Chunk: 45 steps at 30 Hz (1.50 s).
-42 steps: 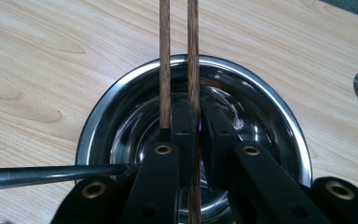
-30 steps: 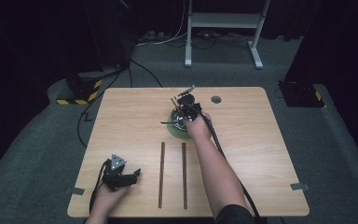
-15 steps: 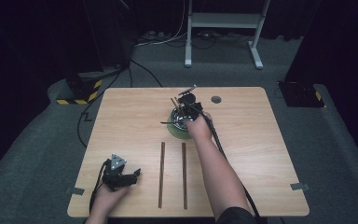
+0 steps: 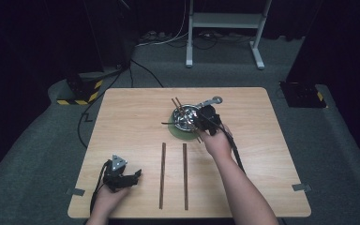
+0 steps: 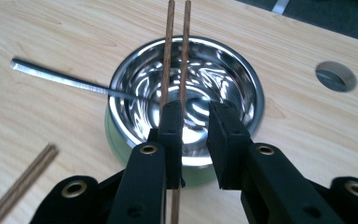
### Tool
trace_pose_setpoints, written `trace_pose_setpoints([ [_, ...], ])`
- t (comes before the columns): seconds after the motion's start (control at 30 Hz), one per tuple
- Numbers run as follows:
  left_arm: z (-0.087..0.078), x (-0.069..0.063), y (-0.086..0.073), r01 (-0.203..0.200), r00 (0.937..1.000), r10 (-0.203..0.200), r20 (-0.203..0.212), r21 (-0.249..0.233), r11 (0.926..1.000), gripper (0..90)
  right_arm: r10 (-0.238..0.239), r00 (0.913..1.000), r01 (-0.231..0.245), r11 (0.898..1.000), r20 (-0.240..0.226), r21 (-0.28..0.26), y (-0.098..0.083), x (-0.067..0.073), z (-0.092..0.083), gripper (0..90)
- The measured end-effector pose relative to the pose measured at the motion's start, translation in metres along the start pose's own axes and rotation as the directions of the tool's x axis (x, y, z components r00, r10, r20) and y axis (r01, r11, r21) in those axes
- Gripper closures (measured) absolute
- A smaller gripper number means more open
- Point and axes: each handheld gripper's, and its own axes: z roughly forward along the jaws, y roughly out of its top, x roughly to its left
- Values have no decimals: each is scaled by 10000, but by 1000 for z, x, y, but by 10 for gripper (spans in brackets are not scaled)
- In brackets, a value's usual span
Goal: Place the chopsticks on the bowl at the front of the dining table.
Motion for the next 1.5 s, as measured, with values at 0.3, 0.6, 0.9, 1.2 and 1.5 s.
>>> trace_pose_setpoints([
  [0.3, 1, -1, 1, 20, 10000, -20, -43, -61, 10000, 196, -595, 9981, 603, 9967, 163, -542, -61, -8, -15, 738],
  [0.6, 2, -2, 1, 78, 9999, -80, -134, -95, 9999, 206, -139, 9998, 121, 9939, -158, -1093, -100, -18, -14, 670],
  [0.9, 2, -5, 3, 23, 9998, -26, -215, -116, 9999, 256, 138, 9998, -160, 9893, -161, -1451, -110, -19, -14, 637],
  [1.2, -8, -19, 34, 411, 9967, -415, -705, -61, 9991, 519, 721, 9892, -961, 9766, -1279, -1926, -112, -29, -18, 702],
  [1.5, 3, -56, 84, -589, 9939, 514, -971, -764, 9953, 748, 371, 9967, -510, 9784, -728, -2002, -117, -27, -18, 751],
])
